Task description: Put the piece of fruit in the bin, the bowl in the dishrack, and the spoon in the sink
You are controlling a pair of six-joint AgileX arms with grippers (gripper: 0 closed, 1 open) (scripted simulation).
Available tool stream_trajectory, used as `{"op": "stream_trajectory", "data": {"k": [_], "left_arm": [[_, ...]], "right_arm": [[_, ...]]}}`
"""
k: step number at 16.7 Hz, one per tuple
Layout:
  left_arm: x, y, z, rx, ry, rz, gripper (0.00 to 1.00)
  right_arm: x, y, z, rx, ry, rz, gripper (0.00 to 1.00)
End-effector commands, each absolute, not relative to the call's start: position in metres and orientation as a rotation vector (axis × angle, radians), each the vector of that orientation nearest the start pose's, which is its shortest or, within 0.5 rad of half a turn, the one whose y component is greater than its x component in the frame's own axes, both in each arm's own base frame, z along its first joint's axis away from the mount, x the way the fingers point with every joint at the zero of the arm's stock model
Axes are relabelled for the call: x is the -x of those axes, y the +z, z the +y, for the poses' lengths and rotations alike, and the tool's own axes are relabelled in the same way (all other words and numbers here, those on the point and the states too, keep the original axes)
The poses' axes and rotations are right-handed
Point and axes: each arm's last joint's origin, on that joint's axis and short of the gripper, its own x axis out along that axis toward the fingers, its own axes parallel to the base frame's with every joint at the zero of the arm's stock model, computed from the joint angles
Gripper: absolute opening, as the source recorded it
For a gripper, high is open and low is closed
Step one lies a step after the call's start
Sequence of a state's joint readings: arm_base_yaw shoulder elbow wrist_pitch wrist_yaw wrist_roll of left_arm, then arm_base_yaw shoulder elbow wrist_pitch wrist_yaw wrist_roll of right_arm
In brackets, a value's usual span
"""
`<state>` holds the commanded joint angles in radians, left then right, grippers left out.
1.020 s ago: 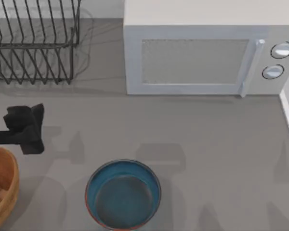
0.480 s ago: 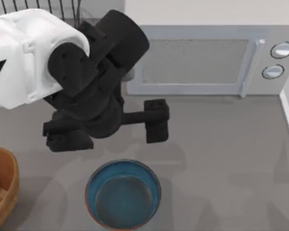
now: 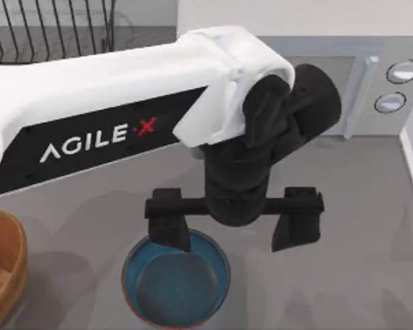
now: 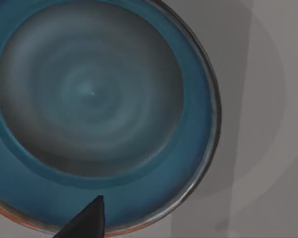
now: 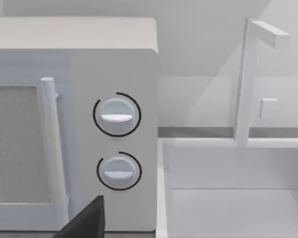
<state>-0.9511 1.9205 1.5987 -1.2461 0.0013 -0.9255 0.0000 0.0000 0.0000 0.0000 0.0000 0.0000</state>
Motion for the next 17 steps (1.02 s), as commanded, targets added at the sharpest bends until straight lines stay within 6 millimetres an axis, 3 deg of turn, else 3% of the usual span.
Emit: {"op": "stream_trajectory", "data": {"k": [7, 14, 17], "left_arm": [[-0.218, 0.223, -0.297, -0.016, -0.014, 1.572, 1.0], [-0.219, 0.145, -0.301, -0.008, -0.023, 1.564, 1.0], [-0.217, 0.128, -0.298, -0.015, -0.016, 1.571, 1.0]], "right_arm": [[-0.106, 0.16, -0.001, 0.0, 0.0, 0.0, 1.0], [-0.106, 0.16, -0.001, 0.0, 0.0, 0.0, 1.0], [-0.106, 0.16, -0.001, 0.0, 0.0, 0.0, 1.0]]}}
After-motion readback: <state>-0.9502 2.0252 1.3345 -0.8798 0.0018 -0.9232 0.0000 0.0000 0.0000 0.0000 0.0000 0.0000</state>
